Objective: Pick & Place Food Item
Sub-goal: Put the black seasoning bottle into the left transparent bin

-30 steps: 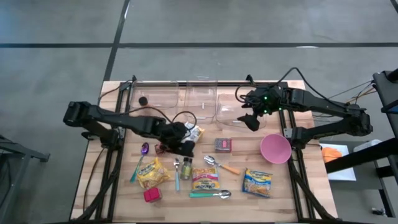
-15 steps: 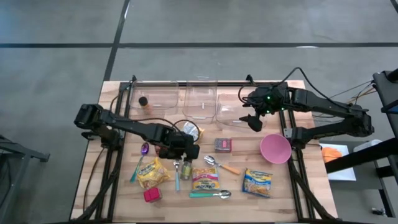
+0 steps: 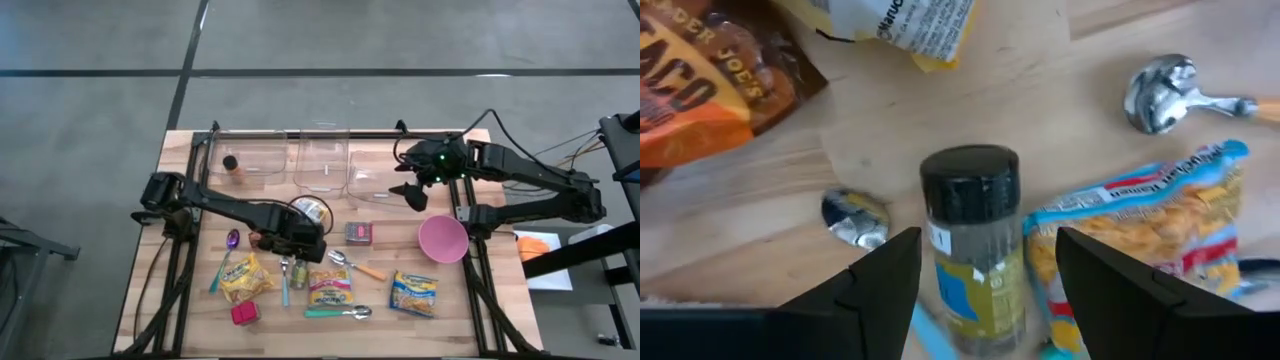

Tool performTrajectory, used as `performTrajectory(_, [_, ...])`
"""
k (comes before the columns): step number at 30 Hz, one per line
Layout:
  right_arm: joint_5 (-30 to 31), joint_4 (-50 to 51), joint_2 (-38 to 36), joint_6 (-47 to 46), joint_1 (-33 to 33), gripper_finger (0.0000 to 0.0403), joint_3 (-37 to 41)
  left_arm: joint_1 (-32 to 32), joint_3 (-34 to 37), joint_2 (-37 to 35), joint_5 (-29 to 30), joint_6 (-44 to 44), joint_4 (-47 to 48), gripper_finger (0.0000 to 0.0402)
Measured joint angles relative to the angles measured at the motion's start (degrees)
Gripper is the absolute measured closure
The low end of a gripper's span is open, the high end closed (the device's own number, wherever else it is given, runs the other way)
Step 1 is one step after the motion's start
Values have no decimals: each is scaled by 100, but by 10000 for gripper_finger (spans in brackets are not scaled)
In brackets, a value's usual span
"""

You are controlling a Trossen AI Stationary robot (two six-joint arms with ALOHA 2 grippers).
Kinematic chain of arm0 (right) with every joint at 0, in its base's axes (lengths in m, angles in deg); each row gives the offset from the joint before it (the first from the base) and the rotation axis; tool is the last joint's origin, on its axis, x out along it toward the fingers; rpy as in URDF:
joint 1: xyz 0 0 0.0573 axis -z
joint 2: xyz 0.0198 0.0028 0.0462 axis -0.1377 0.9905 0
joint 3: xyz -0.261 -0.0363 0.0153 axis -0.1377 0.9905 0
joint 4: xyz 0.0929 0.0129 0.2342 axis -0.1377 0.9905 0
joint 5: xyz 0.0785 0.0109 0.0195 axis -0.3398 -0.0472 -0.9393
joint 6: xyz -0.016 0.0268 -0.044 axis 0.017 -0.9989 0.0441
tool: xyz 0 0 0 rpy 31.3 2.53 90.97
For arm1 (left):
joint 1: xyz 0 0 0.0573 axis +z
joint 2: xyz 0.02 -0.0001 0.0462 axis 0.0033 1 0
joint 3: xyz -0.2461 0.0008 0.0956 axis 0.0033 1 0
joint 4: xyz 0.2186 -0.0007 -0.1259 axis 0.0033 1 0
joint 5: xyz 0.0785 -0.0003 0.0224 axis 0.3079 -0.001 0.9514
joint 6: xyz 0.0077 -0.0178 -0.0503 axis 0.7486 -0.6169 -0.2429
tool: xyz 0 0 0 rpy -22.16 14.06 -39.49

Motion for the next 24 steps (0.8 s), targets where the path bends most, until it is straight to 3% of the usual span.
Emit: performTrajectory(24, [141, 50, -9, -273, 0, 72, 17, -37, 102, 520, 149, 340, -442, 163])
